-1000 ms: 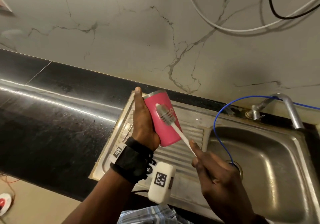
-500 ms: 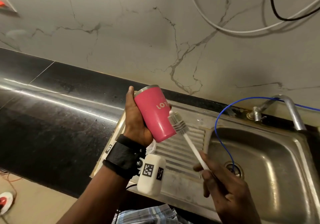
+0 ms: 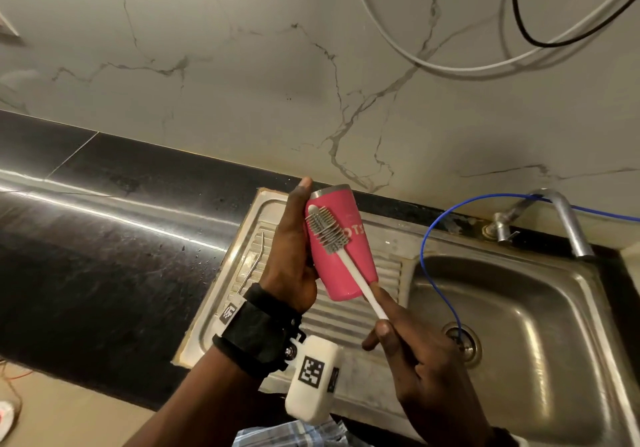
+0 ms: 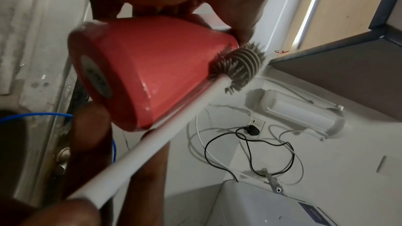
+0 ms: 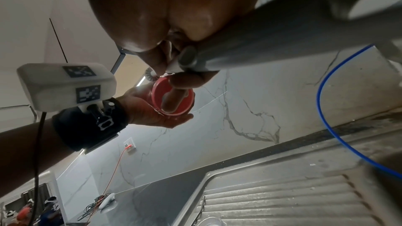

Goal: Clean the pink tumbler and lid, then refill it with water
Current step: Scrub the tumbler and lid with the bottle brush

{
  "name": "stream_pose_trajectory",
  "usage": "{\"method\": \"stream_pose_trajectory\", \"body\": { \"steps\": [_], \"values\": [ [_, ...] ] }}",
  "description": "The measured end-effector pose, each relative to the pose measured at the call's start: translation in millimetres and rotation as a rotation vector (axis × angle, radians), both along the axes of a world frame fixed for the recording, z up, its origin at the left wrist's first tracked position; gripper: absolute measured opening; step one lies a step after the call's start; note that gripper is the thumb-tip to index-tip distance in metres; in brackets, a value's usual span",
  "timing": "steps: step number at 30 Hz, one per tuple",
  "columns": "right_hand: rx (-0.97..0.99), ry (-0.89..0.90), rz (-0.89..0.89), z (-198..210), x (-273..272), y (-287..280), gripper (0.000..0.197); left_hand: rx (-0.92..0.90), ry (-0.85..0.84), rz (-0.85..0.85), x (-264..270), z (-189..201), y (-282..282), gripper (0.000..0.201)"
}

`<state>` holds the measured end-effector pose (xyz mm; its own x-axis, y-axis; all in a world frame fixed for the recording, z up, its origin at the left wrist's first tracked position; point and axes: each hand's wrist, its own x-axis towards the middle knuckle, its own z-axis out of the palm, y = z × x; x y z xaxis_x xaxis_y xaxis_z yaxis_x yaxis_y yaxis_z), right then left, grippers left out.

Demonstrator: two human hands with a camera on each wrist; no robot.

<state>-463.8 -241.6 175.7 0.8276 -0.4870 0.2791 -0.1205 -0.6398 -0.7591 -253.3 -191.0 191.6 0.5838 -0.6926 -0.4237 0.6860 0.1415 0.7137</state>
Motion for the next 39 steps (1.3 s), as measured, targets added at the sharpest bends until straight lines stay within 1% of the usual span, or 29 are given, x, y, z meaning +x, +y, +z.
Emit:
{"method": "stream_pose_trajectory", "body": {
  "steps": [2,5,7,10,12,13,16,18,21,24,27,29,31,34,36,38,39],
  "values": [
    [0.005,0.005,-0.002,-1,1,0,0.053,0.016,0.028,0.014,-1,0,-1,0.065],
    [0.015,0.018,0.022,-3,4,1,0.056,-0.005,0.106,0.065,-2,-2,-6,0.054],
    [-0.003,0.029,0.042,-6,5,0,0.057,0.031,0.123,0.108,1,-7,-9,0.062],
    [-0.058,0.077,0.063,-15,-3,-2,0.064,0.087,0.137,0.181,13,-12,-8,0.083],
    [-0.05,0.103,0.07,-19,-12,-2,0.069,0.079,0.151,0.222,21,-15,-6,0.086],
    [-0.051,0.102,0.073,-18,-13,0,0.069,0.078,0.146,0.236,23,-16,-6,0.086],
    [-0.06,0.075,0.048,-10,-1,3,0.059,0.097,0.08,0.193,13,-24,-9,0.093],
    [-0.039,0.065,0.009,-4,15,-1,0.062,0.081,0.04,0.145,0,-30,-13,0.095],
    [-0.01,0.066,0.009,-1,28,-5,0.067,0.045,0.03,0.175,-2,-30,-14,0.093],
    [-0.016,0.059,0.031,-6,20,0,0.064,0.09,0.046,0.241,21,-25,-7,0.098],
    [-0.004,0.069,0.042,-15,4,3,0.06,0.044,0.119,0.283,40,-19,4,0.083],
    [-0.004,0.067,0.036,-16,5,1,0.063,0.076,0.117,0.28,36,-17,4,0.085],
    [0.007,0.063,0.011,-13,14,-2,0.061,0.121,0.086,0.257,22,-22,0,0.087],
    [0.029,0.063,-0.02,-9,28,-6,0.059,0.11,0.053,0.215,2,-25,-3,0.09],
    [0.032,0.062,-0.018,-8,29,-4,0.058,0.111,0.046,0.226,2,-23,-1,0.088],
    [0.036,0.053,0.006,-13,19,1,0.058,0.136,0.043,0.242,11,-24,3,0.094],
    [0.046,0.053,0.015,-18,11,5,0.059,0.144,0.05,0.242,16,-24,6,0.094]
  ]
}}
